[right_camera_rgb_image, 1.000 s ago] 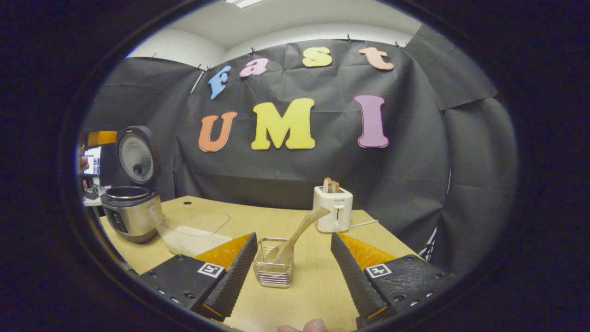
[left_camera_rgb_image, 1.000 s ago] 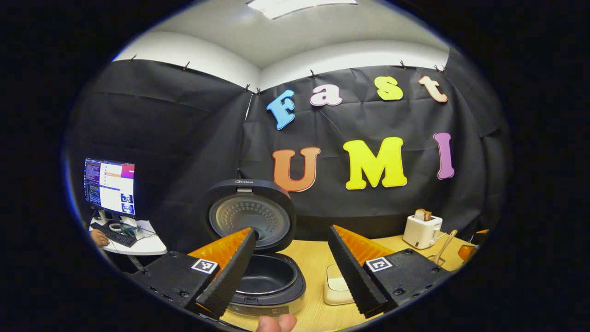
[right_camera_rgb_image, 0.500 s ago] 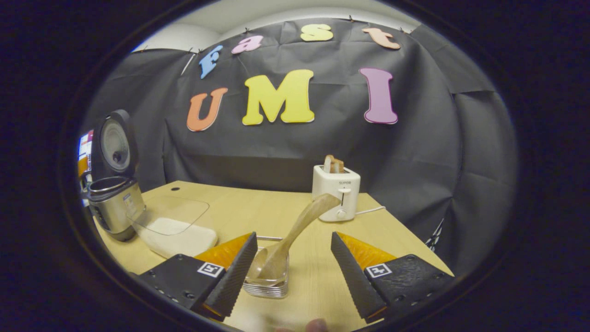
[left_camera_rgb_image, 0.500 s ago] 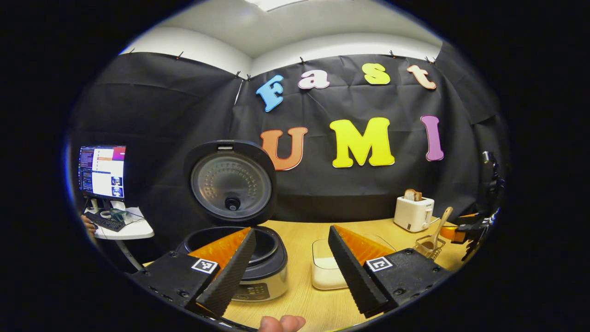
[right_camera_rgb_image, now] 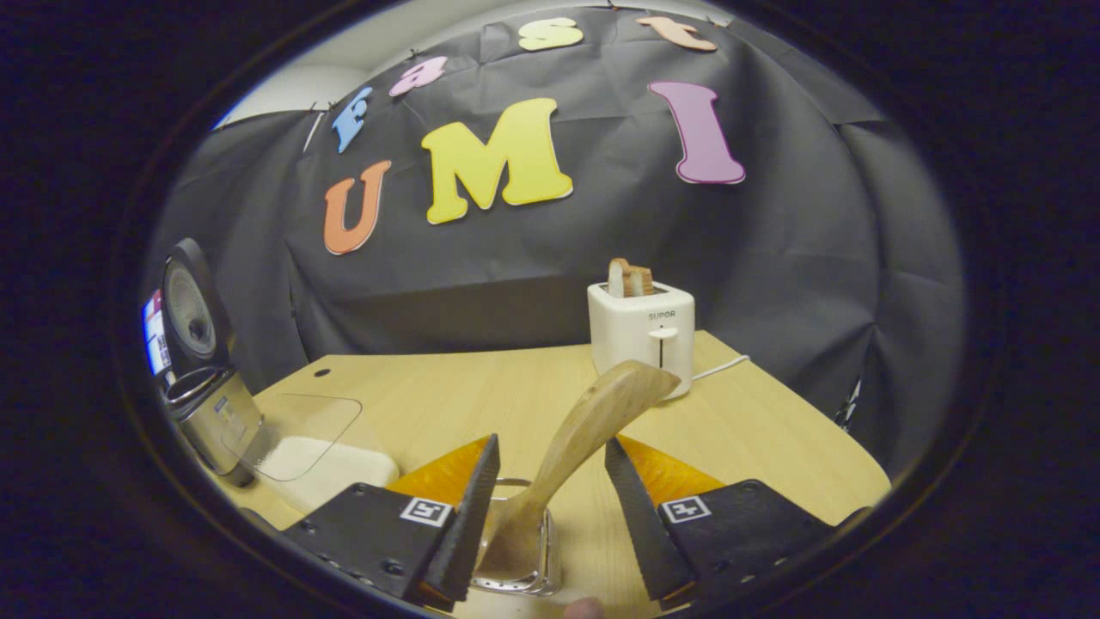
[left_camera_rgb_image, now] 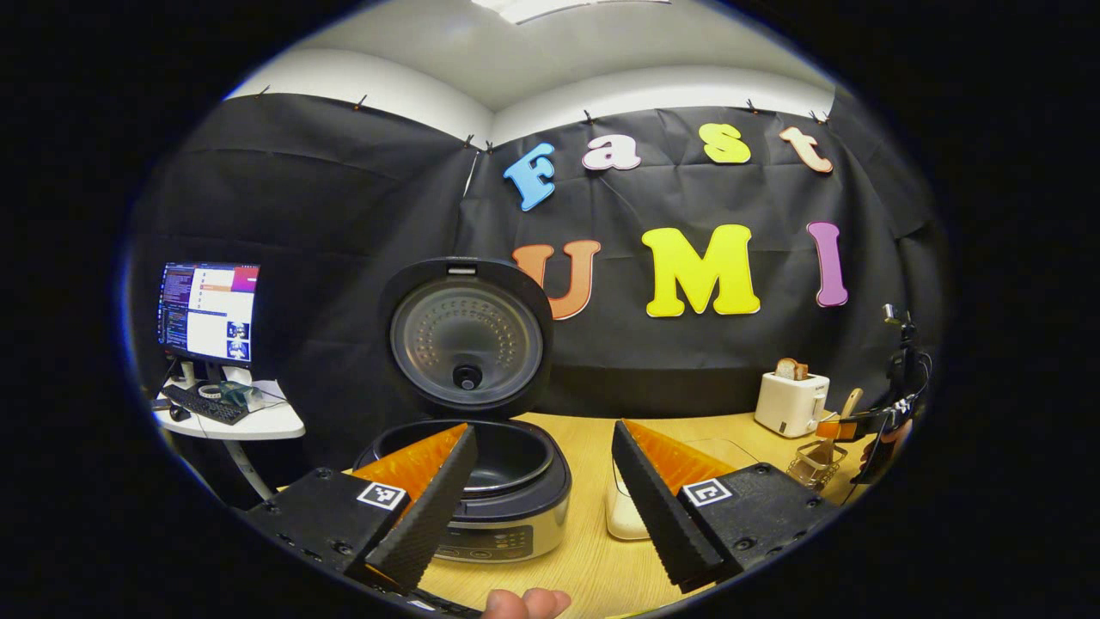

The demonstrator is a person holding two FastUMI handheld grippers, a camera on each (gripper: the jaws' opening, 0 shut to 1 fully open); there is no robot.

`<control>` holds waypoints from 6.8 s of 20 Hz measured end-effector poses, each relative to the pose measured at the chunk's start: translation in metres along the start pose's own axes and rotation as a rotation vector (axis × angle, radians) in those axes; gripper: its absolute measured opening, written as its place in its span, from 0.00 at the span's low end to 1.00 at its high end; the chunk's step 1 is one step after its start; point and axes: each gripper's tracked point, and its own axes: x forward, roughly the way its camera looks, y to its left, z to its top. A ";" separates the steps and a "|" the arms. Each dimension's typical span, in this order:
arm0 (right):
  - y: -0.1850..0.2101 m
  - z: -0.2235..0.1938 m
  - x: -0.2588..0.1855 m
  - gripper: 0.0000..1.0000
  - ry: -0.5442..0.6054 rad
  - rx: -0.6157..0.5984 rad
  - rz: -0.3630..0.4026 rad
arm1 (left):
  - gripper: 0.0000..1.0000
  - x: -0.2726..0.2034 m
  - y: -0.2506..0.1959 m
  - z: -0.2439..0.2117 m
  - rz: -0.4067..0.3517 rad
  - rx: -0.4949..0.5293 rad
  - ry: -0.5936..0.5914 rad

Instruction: Close the left gripper, press the button to open the rice cooker; take a wooden spoon from the chopstick holder with the right hand, scoop a spoonful of rice and pour it into the rice cooker, then put the wooden spoon back into the chopstick holder.

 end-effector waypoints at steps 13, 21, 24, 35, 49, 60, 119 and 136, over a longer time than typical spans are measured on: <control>0.027 0.010 -0.019 0.00 0.004 0.047 0.067 | 1.00 -0.006 0.011 -0.006 -0.016 -0.014 0.002; 0.036 0.072 -0.055 0.00 -0.124 0.014 0.037 | 1.00 -0.007 0.032 -0.016 0.019 -0.007 0.028; 0.069 0.103 -0.070 0.00 -0.158 -0.001 0.089 | 1.00 -0.010 0.036 -0.013 0.027 -0.001 0.013; 0.238 0.107 -0.042 0.00 -0.153 -0.161 0.267 | 1.00 -0.021 0.062 -0.011 0.028 0.039 0.024; 0.274 0.001 0.023 0.00 -0.059 -0.392 0.119 | 1.00 -0.023 0.085 -0.006 0.054 0.024 0.022; 0.320 -0.011 0.024 0.00 0.070 0.113 0.288 | 1.00 -0.026 0.087 0.000 0.047 -0.022 0.014; 0.561 0.131 -0.115 0.00 -0.343 -0.366 0.672 | 1.00 -0.044 0.145 0.002 0.143 0.006 0.058; 0.525 0.151 -0.149 0.00 -0.343 -0.210 0.747 | 1.00 -0.048 0.133 0.013 0.107 -0.019 0.026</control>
